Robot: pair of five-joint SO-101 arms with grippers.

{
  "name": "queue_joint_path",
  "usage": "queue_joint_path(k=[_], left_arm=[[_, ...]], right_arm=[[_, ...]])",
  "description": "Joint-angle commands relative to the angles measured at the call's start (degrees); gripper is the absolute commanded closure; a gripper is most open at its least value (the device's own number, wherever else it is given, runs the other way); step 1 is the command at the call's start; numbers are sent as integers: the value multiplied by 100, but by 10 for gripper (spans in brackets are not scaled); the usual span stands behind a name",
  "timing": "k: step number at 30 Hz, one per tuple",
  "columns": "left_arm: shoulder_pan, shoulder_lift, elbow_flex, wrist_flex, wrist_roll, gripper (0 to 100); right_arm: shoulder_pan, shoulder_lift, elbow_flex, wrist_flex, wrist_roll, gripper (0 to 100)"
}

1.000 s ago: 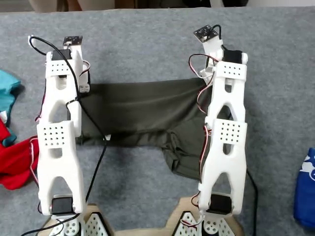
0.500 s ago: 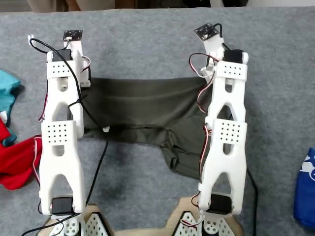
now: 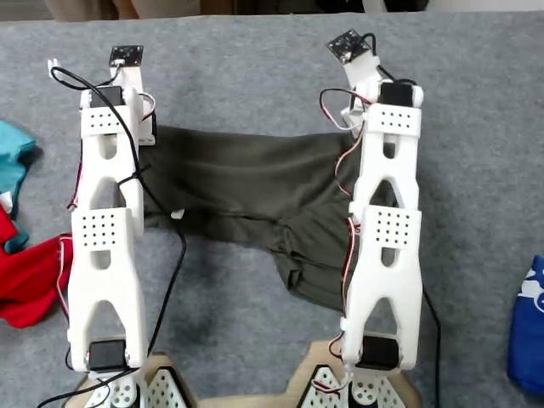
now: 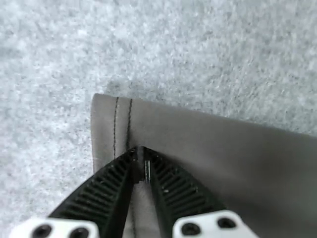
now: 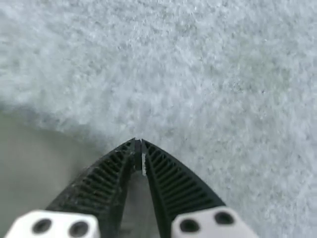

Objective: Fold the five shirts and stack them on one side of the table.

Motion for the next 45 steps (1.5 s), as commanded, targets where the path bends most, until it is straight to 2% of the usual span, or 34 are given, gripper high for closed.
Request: queue_joint_path(k=[1,4,7,11,14,20,24,28,32,35,45], left_arm=[[-176,-75,-765,607,-44,976],[-167,-75,-1433,1187,-53,976],[-149,-75,-1864,1635,-202,978],[-185,-110,-1785,1644,-220,979],[-176,-321,-1310,1644,-211,980],[-167,-1437,554,1644,-211,980],[-123,-2211,1670,1626,-246,980],[-158,-2633,2163,1556,-246,980],[-158,-2615,2303,1556,-255,980],[-167,-2615,2321,1556,-255,980],[-229,-2615,2330,1556,-334,980]], right_arm=[[-180,-743,-699,607,62,991],[-224,-1042,-998,1160,114,991],[-303,-1305,-1068,1978,554,991],[-189,-1789,-505,2031,1002,992],[-303,-2545,796,2031,1354,992],[-690,-4884,4769,1960,2207,992],[-866,-6580,7530,1371,2760,990],[-1007,-8101,10334,325,3086,988],[-1209,-9279,12549,-756,3200,896],[-1332,-9613,13191,-1178,3200,853],[-1367,-9490,13727,-1468,3349,881]])
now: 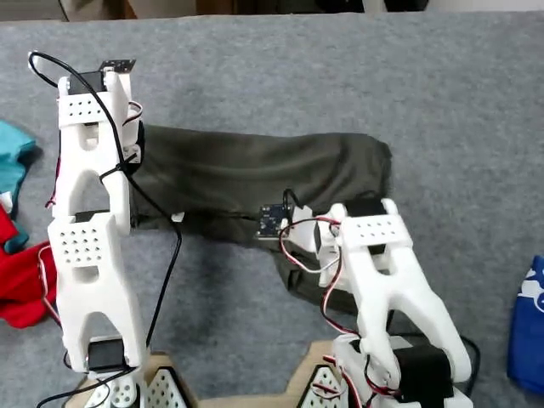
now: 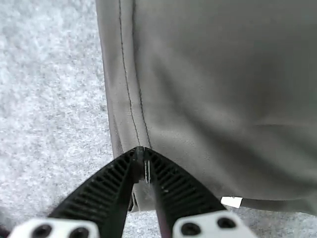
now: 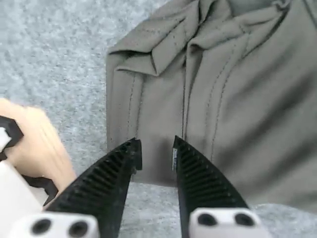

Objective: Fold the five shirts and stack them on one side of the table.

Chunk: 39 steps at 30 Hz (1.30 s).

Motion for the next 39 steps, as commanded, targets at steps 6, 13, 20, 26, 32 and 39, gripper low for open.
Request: queue_joint_path(k=[6,13,20,26,32,39], left_arm=[[-105,-409,-18,0,-88,980],[-149,-409,-35,0,-88,980],[-193,-409,-18,-167,-88,980],[-193,-400,-9,-167,-88,980],[-193,-400,-9,-167,-88,980],[-264,-400,-9,-167,-88,980]], right_arm=[[-75,-215,-84,-202,70,881],[-84,-171,-110,-686,70,880],[-92,-163,426,-1451,70,880],[-84,-163,655,-1503,70,880],[-84,-163,716,-1521,70,882],[171,-163,1059,-2356,70,945]])
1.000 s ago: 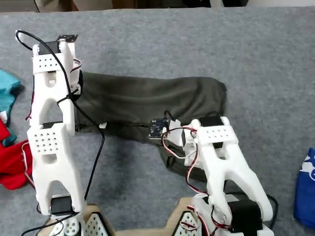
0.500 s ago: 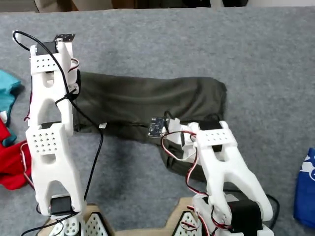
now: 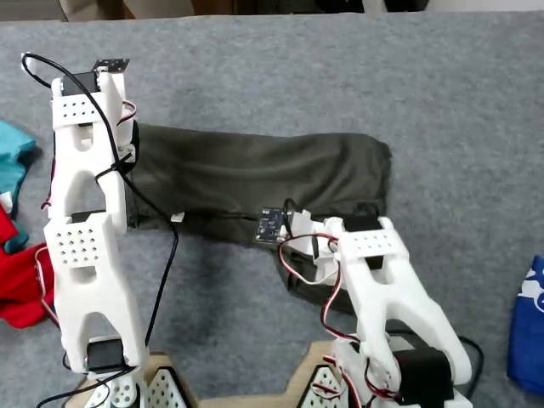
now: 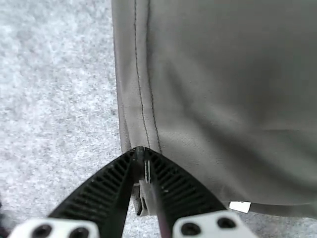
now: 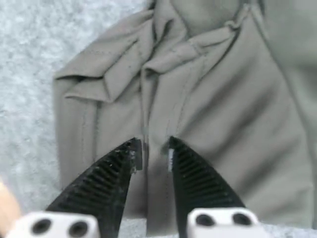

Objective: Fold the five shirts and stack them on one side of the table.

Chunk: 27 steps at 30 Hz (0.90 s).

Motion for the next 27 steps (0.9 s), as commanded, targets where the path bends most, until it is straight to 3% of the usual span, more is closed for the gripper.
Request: queue_joint_path(k=[1,13,27], left_arm=[[-141,-400,-26,-53,-18,980],[-141,-400,-26,-132,-18,980],[-132,-171,-88,-211,-18,980]], right_arm=[[145,-136,84,-290,53,959],[154,-189,-154,-273,-44,972],[101,-189,-1508,1670,-422,993]])
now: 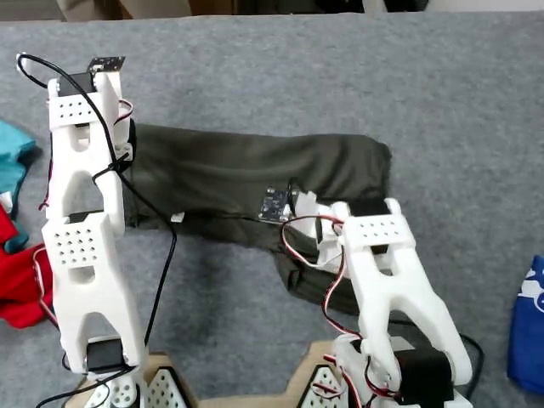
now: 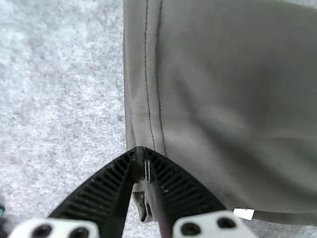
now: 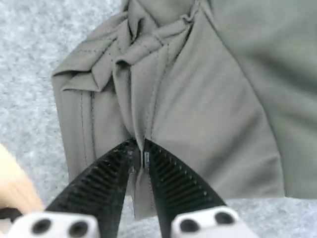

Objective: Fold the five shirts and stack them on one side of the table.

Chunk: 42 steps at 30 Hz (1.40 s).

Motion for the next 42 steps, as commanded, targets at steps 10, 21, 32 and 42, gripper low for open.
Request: queue_joint_path(k=[10,21,32,42], left_arm=[[-70,-171,-88,-62,-18,980],[-70,-171,-88,-62,-18,980],[-70,-163,-88,-70,-18,980],[-79,-163,-88,-70,-18,980]], right_arm=[[-330,-171,-673,888,-62,993],[-514,-673,-479,1292,-53,993],[-541,-716,40,1354,-53,993],[-549,-1103,813,1073,-26,990]])
